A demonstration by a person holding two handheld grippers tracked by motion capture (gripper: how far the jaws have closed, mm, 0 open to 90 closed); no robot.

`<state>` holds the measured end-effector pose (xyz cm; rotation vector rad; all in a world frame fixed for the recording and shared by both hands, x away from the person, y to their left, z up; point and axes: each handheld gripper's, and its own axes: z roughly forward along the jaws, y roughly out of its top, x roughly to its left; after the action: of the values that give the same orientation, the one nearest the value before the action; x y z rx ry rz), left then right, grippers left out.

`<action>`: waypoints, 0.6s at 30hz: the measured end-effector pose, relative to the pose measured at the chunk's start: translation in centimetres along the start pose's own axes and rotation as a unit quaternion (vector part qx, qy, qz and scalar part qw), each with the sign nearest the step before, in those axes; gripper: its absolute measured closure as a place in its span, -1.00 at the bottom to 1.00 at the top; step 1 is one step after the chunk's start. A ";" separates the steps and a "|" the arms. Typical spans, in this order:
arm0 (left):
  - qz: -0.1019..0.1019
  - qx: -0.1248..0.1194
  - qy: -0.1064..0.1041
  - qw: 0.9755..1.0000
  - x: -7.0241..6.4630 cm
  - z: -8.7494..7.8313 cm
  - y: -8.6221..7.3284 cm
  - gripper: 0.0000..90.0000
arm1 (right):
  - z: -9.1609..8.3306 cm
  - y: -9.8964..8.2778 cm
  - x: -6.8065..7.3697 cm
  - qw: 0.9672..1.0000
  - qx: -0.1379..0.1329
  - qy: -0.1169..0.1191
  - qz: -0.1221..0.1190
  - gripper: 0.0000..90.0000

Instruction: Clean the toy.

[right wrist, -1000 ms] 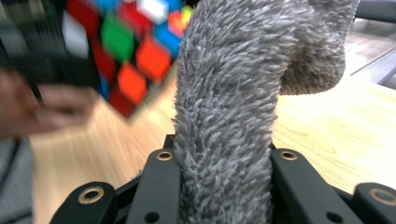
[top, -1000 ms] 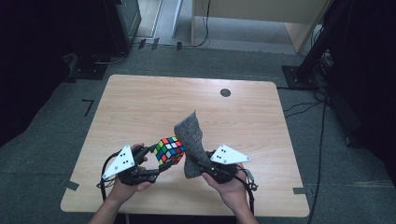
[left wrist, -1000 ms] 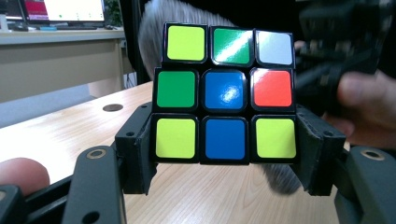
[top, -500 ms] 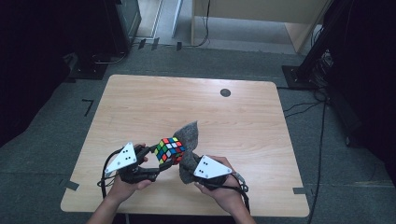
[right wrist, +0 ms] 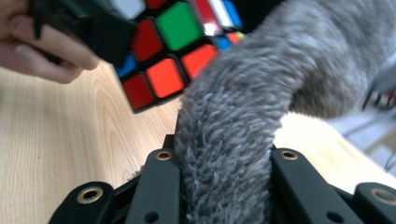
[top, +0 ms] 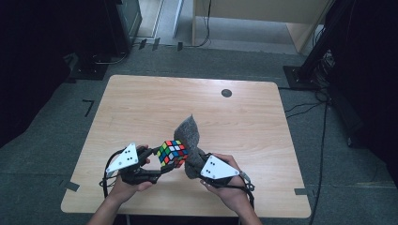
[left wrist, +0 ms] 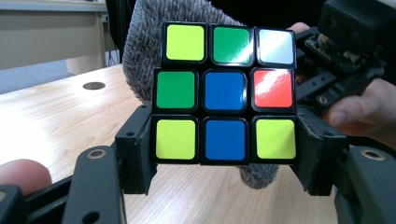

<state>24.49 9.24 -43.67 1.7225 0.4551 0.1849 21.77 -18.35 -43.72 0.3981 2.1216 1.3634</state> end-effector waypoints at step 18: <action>0.006 0.013 0.017 1.000 -0.2 0.3 0.0 -0.23 | 0.2 -0.2 0.1 1.000 -0.002 -0.013 0.011 0.61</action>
<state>24.45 8.88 -43.72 1.7507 0.4732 0.2182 21.87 -18.26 -44.02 0.4365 2.0997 1.3674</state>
